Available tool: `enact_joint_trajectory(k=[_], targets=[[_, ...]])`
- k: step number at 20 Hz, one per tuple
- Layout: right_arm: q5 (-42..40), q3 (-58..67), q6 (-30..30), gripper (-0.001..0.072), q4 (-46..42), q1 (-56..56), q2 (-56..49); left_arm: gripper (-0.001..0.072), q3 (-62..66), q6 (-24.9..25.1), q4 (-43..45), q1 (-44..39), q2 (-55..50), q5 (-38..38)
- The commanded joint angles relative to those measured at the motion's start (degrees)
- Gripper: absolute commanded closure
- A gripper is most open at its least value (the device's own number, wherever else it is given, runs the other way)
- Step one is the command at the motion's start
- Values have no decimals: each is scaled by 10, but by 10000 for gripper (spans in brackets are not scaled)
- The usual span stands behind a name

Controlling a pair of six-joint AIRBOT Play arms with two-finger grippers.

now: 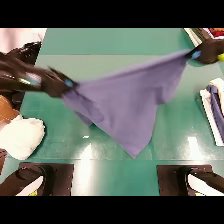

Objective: Fold the shirts.

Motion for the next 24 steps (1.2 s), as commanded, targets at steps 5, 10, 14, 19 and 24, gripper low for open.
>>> enact_joint_trajectory(k=[5,10,14,19,24], targets=[[-45,-95,9,695,-5,3,-162,676,-194,30,-1,-46,-158,189],[-48,-94,9,695,-6,9,-180,197,-191,30,-3,-46,-192,187],[-48,-95,9,695,-6,9,-180,199,-134,30,6,-33,-191,134],[-40,-95,4,695,-5,9,-180,199,-2,29,17,65,-184,110],[-43,-95,4,695,-5,9,-180,198,-20,25,9,99,-268,39]])
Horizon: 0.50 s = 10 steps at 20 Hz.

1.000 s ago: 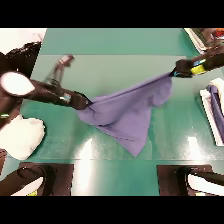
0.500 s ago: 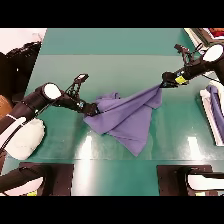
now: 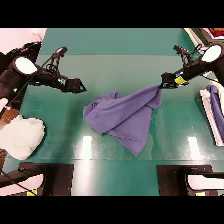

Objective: Fold the shirts.

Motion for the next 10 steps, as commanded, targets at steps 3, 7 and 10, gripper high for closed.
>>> enact_joint_trajectory(k=[3,7,10], targets=[[1,0,-1,694,0,0,0,198,-2,-1,-75,10,-114,-65],[2,0,-1,695,0,0,0,198,-2,3,-104,-19,-162,-62],[2,0,-1,695,0,0,0,210,-2,3,-104,-36,-167,-44]])
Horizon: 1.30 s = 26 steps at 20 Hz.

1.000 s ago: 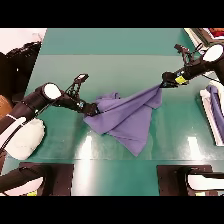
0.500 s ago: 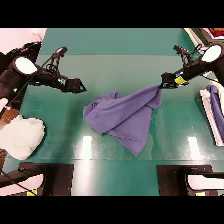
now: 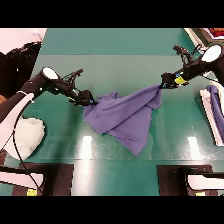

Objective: Fold the shirts.

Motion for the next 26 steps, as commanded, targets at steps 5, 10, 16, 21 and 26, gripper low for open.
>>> enact_joint_trajectory(k=[5,10,16,21,26], targets=[[2,0,-1,695,-1,0,5,677,24,0,-13,3,-4,34],[-52,1,-9,695,-1,-21,89,677,134,0,26,60,119,66],[-142,18,-9,695,0,-60,230,676,257,2,92,91,296,97],[-144,151,-31,695,-1,-61,289,676,306,2,100,91,410,130],[-122,256,-34,695,-28,-61,324,677,369,-2,99,91,467,127]])
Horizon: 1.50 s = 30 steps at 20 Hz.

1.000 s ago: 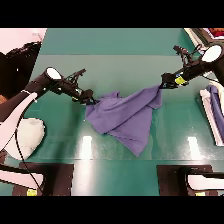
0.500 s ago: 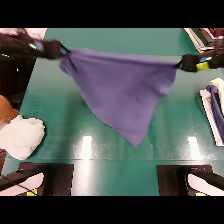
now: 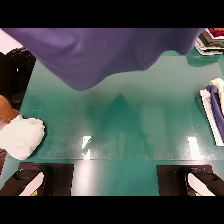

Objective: Fold the shirts.

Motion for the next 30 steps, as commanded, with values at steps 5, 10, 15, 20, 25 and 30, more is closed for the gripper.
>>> enact_joint_trajectory(k=[5,10,15,20,25,30], targets=[[124,146,19,696,-88,0,-5,677,73,-26,9,0,38,-65],[251,50,37,696,-87,0,-118,677,-64,-71,24,0,-33,-257],[233,-47,37,696,-88,0,-294,677,-316,-58,45,-37,-138,-142],[103,-47,38,696,-93,-1,-409,677,-295,-25,47,-74,-342,30],[13,-48,44,695,-115,0,-422,676,-200,0,45,-74,-455,81],[10,-48,44,516,-111,1,-422,248,-192,-1,45,-71,-460,82]])
